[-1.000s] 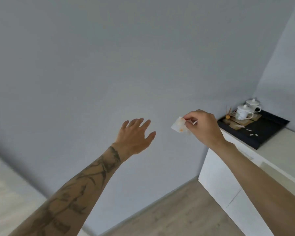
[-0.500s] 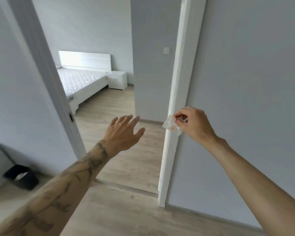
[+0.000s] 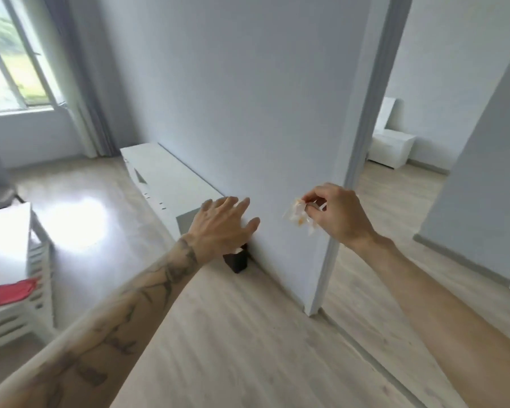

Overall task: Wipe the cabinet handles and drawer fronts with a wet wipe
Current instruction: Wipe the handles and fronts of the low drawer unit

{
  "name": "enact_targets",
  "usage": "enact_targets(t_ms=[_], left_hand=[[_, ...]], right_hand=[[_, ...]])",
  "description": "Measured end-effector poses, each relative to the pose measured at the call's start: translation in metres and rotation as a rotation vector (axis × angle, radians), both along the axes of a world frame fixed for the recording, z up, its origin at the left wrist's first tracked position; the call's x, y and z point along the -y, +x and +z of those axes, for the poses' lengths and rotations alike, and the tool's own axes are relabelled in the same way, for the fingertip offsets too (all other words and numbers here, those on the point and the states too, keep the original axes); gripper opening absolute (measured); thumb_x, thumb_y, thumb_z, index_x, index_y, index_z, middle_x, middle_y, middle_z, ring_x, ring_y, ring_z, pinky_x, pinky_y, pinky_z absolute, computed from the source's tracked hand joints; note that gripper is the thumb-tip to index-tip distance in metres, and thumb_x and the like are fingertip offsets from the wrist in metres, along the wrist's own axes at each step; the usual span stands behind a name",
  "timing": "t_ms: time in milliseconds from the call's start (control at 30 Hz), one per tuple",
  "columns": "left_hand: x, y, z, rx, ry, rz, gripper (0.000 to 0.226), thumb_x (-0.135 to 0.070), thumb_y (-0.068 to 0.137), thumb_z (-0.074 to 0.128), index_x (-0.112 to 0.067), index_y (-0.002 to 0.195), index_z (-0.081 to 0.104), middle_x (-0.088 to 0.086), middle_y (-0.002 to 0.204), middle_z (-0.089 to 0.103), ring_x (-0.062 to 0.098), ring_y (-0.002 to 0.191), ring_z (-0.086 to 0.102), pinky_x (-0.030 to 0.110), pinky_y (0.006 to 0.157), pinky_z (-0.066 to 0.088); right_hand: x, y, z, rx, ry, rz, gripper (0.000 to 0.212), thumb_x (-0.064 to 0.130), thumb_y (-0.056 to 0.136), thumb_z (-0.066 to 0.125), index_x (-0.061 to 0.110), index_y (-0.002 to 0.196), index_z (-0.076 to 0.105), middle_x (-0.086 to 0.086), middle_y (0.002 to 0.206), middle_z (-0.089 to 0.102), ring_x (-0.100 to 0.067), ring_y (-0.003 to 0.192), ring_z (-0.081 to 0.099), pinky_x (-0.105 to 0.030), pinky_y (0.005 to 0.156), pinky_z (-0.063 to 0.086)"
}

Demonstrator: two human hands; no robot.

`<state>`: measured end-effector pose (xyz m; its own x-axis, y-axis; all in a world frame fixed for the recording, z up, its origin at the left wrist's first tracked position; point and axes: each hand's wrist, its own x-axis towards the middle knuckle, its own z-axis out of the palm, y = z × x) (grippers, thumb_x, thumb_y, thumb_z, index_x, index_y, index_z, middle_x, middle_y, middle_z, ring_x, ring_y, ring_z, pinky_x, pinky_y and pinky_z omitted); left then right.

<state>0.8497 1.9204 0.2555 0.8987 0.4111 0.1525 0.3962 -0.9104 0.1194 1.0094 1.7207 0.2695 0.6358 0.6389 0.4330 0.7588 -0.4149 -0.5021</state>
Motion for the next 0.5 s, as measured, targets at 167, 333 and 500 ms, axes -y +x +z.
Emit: enact_targets(t_ms=[167, 333, 500], left_hand=[[-0.168, -0.037, -0.009, -0.059, 0.002, 0.158, 0.068, -0.062, 0.109, 0.034, -0.029, 0.168, 0.025, -0.003, 0.173, 0.029, 0.019, 0.161, 0.022, 0.044, 0.132, 0.013], [-0.321, -0.07, -0.011, -0.087, -0.005, 0.278, 0.068, -0.064, 0.109, 0.031, -0.029, 0.167, 0.027, -0.004, 0.172, 0.03, 0.018, 0.16, 0.022, 0.04, 0.131, 0.015], [-0.467, -0.093, -0.012, -0.07, -0.01, 0.352, 0.068, -0.065, 0.109, 0.032, -0.031, 0.168, 0.027, -0.005, 0.173, 0.03, 0.016, 0.16, 0.023, 0.04, 0.131, 0.014]], right_hand=[[-0.196, -0.007, -0.021, -0.039, 0.03, 0.175, 0.014, 0.009, 0.092, 0.074, 0.018, 0.1, 0.081, 0.002, 0.097, 0.074, -0.016, 0.084, 0.068, -0.032, 0.081, 0.054], [-0.365, -0.013, -0.026, -0.104, 0.006, 0.288, 0.013, 0.011, 0.094, 0.072, 0.02, 0.1, 0.08, 0.009, 0.095, 0.071, -0.009, 0.084, 0.064, -0.021, 0.076, 0.046], [-0.52, -0.023, -0.017, -0.09, -0.009, 0.36, 0.012, 0.012, 0.095, 0.073, 0.019, 0.102, 0.08, 0.004, 0.098, 0.073, -0.012, 0.085, 0.066, -0.025, 0.08, 0.05]])
